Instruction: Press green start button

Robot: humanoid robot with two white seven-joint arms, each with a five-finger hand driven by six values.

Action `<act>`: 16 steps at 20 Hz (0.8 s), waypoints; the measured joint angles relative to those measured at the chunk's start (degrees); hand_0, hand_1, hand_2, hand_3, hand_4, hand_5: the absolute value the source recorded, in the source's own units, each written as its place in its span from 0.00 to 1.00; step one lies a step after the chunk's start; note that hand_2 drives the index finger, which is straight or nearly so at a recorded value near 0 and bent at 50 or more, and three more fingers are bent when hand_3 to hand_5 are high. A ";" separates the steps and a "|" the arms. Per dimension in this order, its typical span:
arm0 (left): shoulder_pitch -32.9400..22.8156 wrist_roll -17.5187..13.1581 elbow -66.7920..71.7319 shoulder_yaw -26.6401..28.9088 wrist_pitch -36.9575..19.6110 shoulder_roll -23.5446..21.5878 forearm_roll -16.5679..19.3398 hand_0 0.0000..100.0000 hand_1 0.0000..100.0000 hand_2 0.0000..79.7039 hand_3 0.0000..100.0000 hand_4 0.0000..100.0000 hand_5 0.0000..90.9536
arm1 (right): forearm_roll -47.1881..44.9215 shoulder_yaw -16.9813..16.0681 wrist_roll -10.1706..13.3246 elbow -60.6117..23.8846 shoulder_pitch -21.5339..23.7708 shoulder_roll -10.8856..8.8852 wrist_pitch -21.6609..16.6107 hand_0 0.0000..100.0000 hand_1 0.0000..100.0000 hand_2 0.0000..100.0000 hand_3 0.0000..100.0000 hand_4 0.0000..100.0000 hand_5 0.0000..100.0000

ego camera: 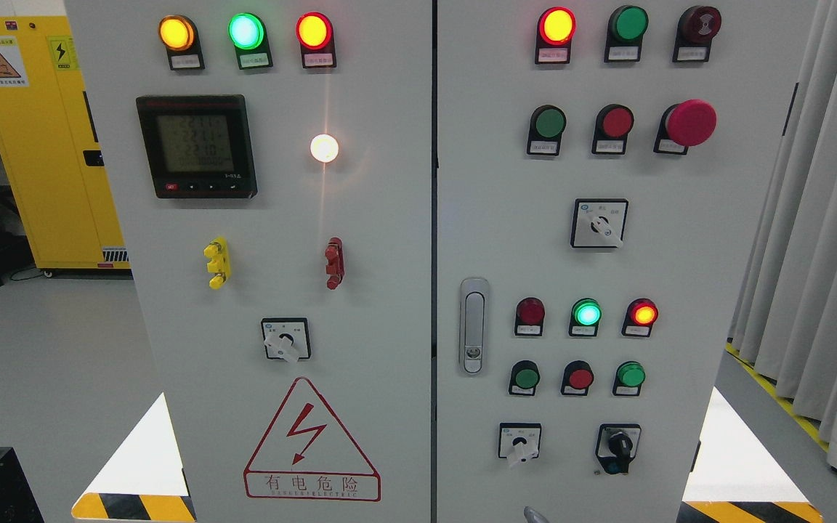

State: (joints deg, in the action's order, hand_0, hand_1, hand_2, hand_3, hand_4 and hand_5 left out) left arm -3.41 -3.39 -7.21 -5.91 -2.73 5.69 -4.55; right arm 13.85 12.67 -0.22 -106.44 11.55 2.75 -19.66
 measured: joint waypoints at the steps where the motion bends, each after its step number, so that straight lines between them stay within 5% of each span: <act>1: 0.00 0.00 0.00 0.00 0.00 0.00 0.00 0.12 0.56 0.00 0.00 0.00 0.00 | 1.76 -0.26 0.77 0.00 -0.09 0.03 0.00 0.33 0.72 0.00 0.15 0.22 0.11; 2: 0.00 0.00 0.00 -0.01 0.00 0.00 0.00 0.12 0.56 0.00 0.00 0.00 0.00 | 4.03 -0.54 1.74 0.00 -0.23 0.08 -0.06 0.33 0.74 0.00 0.29 0.41 0.29; 5: 0.00 0.00 0.00 -0.01 0.00 0.01 0.00 0.12 0.56 0.00 0.00 0.00 0.00 | 12.90 -1.27 5.28 -0.17 -0.92 0.29 -0.47 0.46 0.78 0.00 0.52 0.67 0.65; 6: 0.00 0.00 0.00 -0.01 0.00 0.01 0.00 0.12 0.56 0.00 0.00 0.00 0.00 | 16.34 -1.51 6.17 -0.35 -1.21 0.43 -0.55 0.50 0.79 0.00 0.53 0.68 0.66; 8: 0.00 0.00 0.00 -0.02 0.00 0.01 0.00 0.12 0.56 0.00 0.00 0.00 0.00 | 22.22 -1.89 7.10 -0.76 -1.98 0.66 -0.59 0.56 0.83 0.00 0.70 0.82 0.83; 16: 0.00 0.00 0.00 -0.01 0.00 0.01 0.00 0.12 0.56 0.00 0.00 0.00 0.00 | 45.31 -3.76 10.62 -1.81 -6.78 1.81 -0.12 0.55 0.87 0.00 0.92 0.99 1.00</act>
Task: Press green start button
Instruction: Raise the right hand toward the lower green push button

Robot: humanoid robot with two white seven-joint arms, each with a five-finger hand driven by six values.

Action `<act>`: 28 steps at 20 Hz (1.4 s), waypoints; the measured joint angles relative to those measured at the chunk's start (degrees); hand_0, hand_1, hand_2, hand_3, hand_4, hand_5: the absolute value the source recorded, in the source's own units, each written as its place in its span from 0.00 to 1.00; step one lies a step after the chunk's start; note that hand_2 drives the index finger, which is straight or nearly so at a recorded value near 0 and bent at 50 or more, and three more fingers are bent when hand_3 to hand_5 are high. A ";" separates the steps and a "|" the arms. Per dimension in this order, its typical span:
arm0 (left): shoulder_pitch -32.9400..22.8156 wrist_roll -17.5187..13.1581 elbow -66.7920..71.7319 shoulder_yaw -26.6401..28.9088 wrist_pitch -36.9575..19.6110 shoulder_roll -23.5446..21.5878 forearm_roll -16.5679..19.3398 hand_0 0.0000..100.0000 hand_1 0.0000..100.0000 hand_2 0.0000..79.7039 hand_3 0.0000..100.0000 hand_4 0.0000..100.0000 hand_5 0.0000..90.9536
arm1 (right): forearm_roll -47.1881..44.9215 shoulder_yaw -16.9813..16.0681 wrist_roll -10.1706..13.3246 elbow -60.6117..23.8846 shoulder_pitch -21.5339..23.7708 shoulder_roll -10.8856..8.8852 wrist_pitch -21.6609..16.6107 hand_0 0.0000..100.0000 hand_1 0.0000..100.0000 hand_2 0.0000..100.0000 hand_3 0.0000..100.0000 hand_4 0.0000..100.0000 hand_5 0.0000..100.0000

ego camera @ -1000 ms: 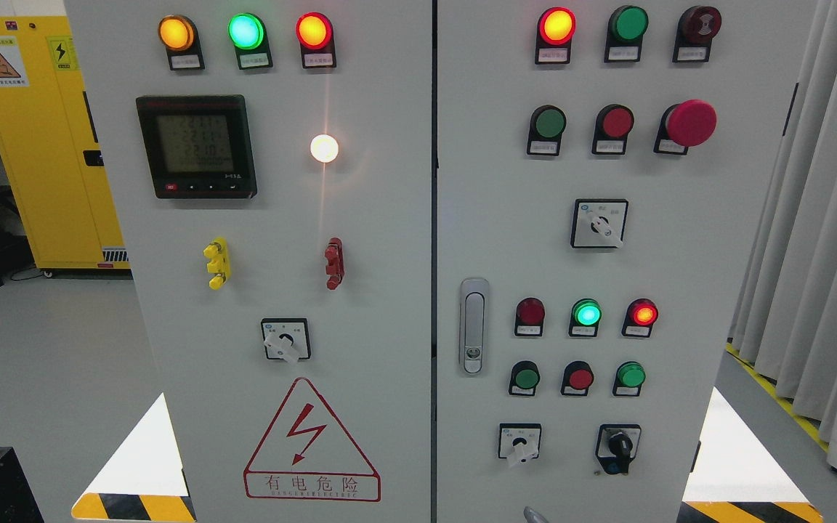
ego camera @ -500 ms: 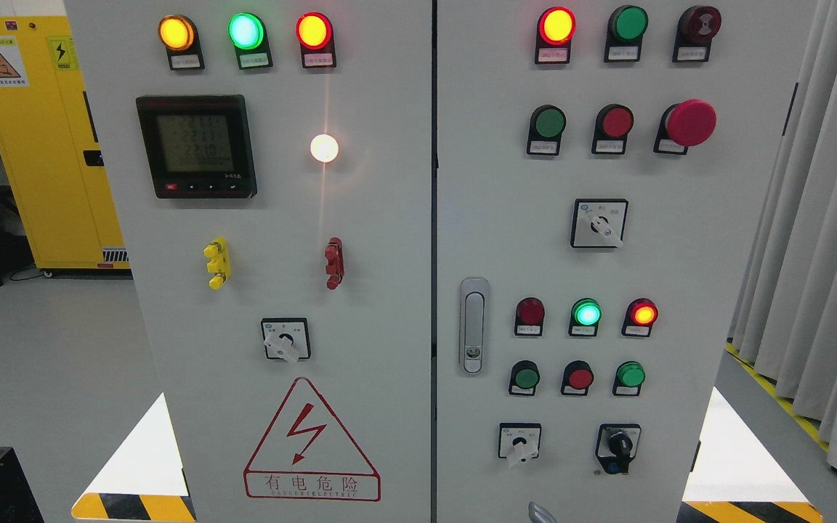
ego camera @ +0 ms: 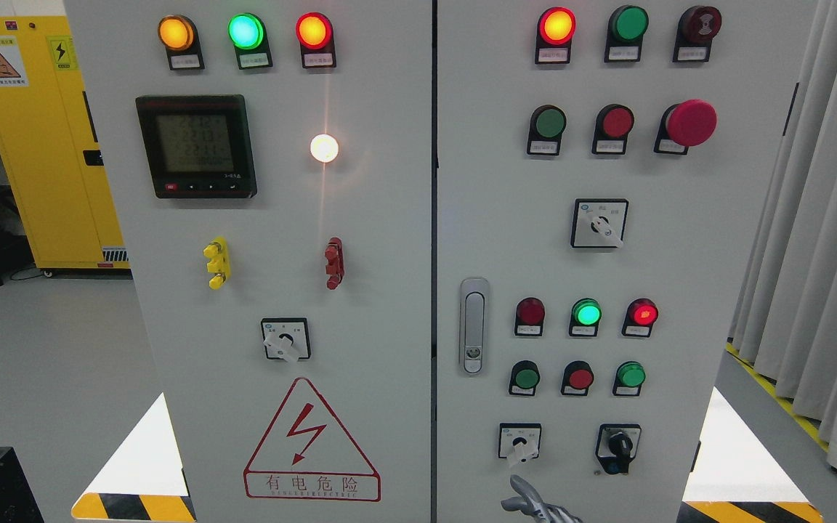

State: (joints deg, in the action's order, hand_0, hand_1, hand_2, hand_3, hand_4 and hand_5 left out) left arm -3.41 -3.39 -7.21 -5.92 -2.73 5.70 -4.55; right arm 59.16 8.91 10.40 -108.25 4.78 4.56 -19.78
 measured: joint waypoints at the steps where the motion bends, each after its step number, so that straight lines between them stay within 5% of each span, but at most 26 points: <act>1: 0.00 0.00 0.00 0.00 0.00 0.00 0.00 0.12 0.56 0.00 0.00 0.00 0.00 | 2.03 -0.18 0.25 -0.14 -0.84 0.13 0.42 0.57 0.88 0.00 0.93 1.00 1.00; 11: 0.01 0.00 0.00 0.01 0.00 0.00 -0.02 0.12 0.56 0.00 0.00 0.00 0.00 | 13.40 -1.93 0.35 0.57 -6.14 0.73 6.69 0.64 0.93 0.00 0.94 0.97 1.00; 28: 0.01 0.00 0.00 -0.02 0.00 -0.02 -0.01 0.12 0.56 0.00 0.00 0.00 0.00 | 16.90 -3.75 -0.74 7.98 -14.35 0.96 10.09 0.71 0.91 0.00 0.95 0.97 1.00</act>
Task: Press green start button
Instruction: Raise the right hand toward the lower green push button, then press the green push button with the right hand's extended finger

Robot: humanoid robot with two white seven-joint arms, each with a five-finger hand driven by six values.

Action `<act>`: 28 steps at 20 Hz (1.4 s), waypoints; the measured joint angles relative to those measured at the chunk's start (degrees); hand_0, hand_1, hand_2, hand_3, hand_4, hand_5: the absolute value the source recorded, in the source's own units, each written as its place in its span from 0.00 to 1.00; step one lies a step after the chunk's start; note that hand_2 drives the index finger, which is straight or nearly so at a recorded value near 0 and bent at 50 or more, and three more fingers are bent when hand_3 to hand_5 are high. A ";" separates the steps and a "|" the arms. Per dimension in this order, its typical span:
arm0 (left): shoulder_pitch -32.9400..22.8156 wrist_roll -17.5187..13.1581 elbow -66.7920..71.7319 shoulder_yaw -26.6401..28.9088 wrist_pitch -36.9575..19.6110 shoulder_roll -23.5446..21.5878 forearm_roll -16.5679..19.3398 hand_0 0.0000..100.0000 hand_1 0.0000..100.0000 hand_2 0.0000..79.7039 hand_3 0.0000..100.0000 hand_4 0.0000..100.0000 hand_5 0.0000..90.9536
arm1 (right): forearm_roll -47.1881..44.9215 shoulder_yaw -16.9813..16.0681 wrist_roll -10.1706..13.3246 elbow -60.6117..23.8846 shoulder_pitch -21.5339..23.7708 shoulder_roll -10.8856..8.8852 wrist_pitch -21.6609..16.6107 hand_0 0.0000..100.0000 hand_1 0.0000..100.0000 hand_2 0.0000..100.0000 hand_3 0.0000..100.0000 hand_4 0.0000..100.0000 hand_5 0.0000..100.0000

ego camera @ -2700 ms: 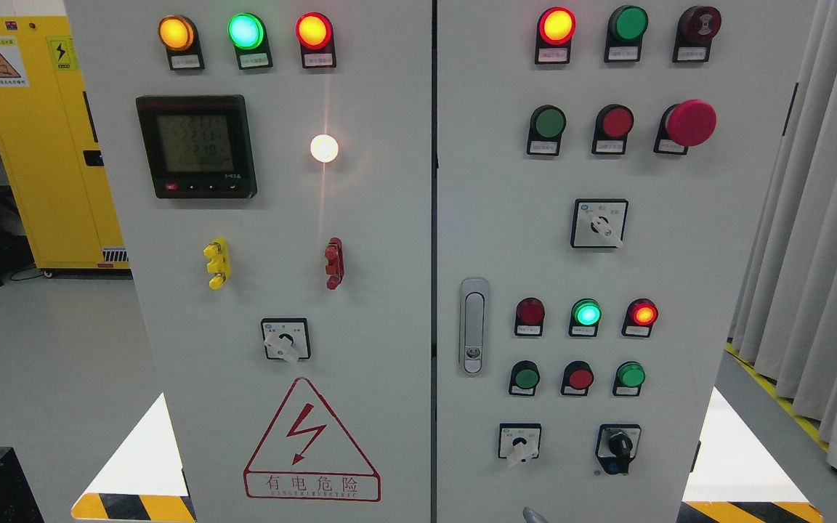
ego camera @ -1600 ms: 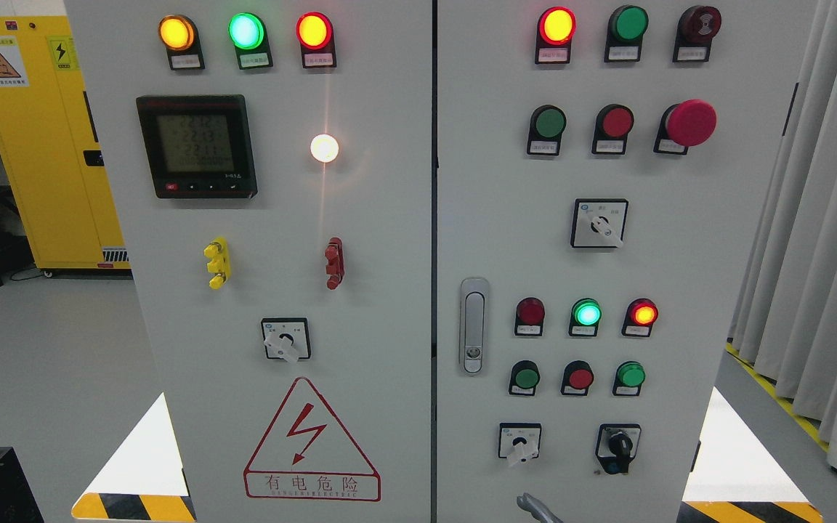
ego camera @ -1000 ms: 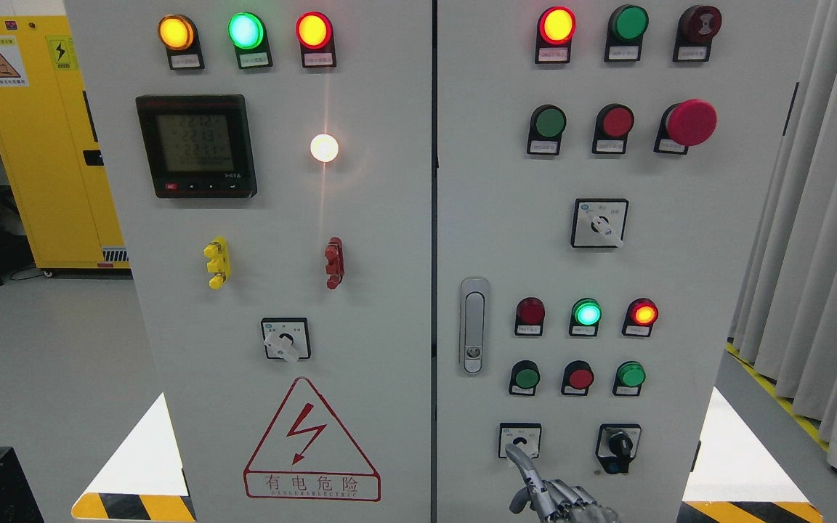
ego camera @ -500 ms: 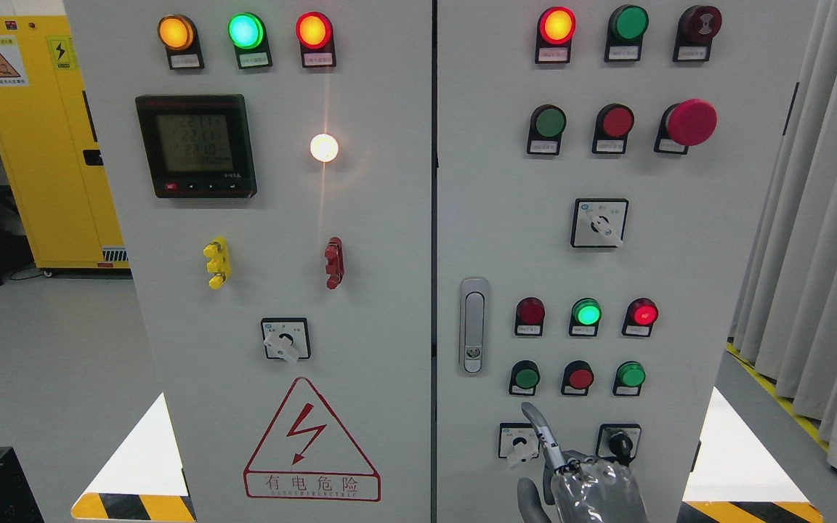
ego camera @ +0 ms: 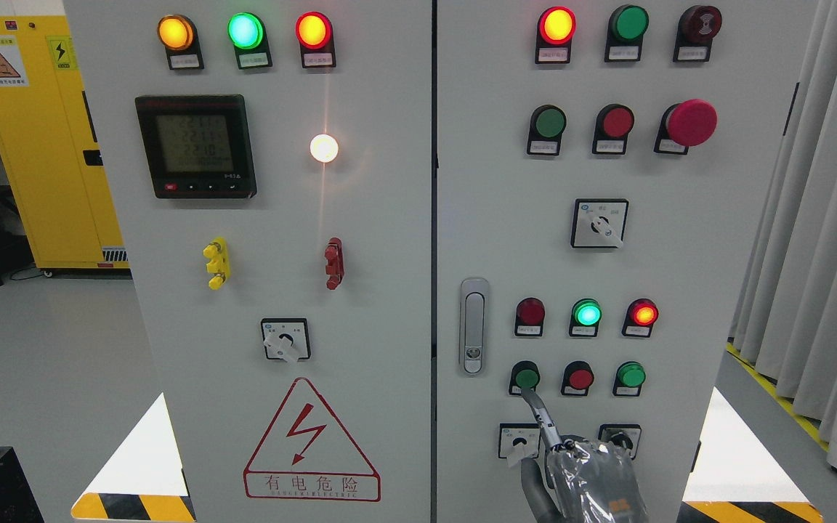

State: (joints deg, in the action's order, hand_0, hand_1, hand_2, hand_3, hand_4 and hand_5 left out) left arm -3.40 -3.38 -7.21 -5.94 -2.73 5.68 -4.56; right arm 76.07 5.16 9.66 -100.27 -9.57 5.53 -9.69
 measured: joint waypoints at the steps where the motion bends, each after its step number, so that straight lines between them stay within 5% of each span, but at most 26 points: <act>1: 0.00 0.00 0.00 0.00 0.00 0.00 0.00 0.12 0.56 0.00 0.00 0.00 0.00 | 0.01 -0.04 -0.02 0.30 -0.18 0.00 0.02 0.71 0.91 0.00 0.95 0.97 1.00; 28: -0.01 0.00 0.00 0.02 0.00 -0.01 0.02 0.12 0.56 0.00 0.00 0.00 0.00 | -0.46 -0.51 -0.88 2.97 -2.21 0.06 1.53 0.72 0.91 0.00 0.95 0.97 1.00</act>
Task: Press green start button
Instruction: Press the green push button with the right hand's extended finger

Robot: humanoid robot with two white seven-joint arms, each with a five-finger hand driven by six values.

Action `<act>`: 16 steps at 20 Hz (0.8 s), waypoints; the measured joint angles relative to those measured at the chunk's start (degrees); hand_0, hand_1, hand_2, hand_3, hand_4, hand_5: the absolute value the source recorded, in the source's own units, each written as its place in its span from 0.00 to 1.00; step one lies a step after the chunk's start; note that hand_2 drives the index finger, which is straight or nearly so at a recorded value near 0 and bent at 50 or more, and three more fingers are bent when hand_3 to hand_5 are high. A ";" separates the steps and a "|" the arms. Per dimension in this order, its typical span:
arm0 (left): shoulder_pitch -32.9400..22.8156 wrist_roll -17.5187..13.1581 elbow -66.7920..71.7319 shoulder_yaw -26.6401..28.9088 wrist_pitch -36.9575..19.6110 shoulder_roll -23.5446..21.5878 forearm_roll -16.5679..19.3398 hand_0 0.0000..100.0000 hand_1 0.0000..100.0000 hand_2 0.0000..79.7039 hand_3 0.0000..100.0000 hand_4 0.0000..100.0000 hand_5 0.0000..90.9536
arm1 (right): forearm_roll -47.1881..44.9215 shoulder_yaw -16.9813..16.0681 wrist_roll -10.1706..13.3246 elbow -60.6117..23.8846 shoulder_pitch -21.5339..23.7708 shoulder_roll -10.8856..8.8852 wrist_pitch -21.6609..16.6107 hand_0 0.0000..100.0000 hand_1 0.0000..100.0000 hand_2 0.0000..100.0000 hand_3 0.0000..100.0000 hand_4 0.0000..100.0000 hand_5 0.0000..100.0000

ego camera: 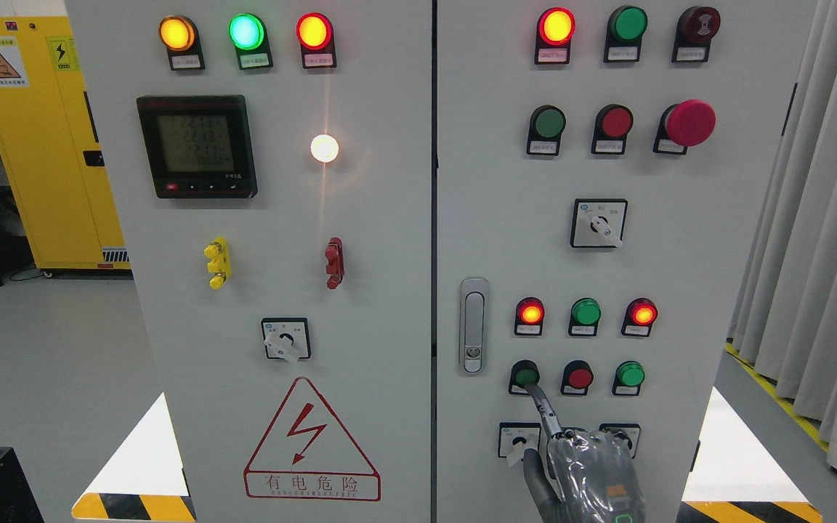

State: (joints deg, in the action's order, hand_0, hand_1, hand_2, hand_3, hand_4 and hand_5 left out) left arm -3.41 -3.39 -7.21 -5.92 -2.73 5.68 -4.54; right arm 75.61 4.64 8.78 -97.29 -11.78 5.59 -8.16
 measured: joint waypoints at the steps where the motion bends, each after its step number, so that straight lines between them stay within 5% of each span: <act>1: 0.00 0.00 0.00 0.00 0.00 0.00 0.00 0.12 0.56 0.00 0.00 0.00 0.00 | -0.02 -0.01 -0.04 0.02 -0.02 0.00 0.00 0.73 0.91 0.00 0.95 0.97 1.00; 16: -0.02 0.00 0.00 0.00 0.00 0.00 0.00 0.12 0.56 0.00 0.00 0.00 0.00 | -0.17 -0.09 -1.05 -0.12 -0.21 0.03 0.08 0.73 0.91 0.00 0.95 0.97 1.00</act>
State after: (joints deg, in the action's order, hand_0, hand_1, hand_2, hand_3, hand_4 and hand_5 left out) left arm -3.42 -3.39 -7.21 -5.92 -2.73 5.68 -4.54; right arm 75.44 4.55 7.74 -97.42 -11.98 5.62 -8.08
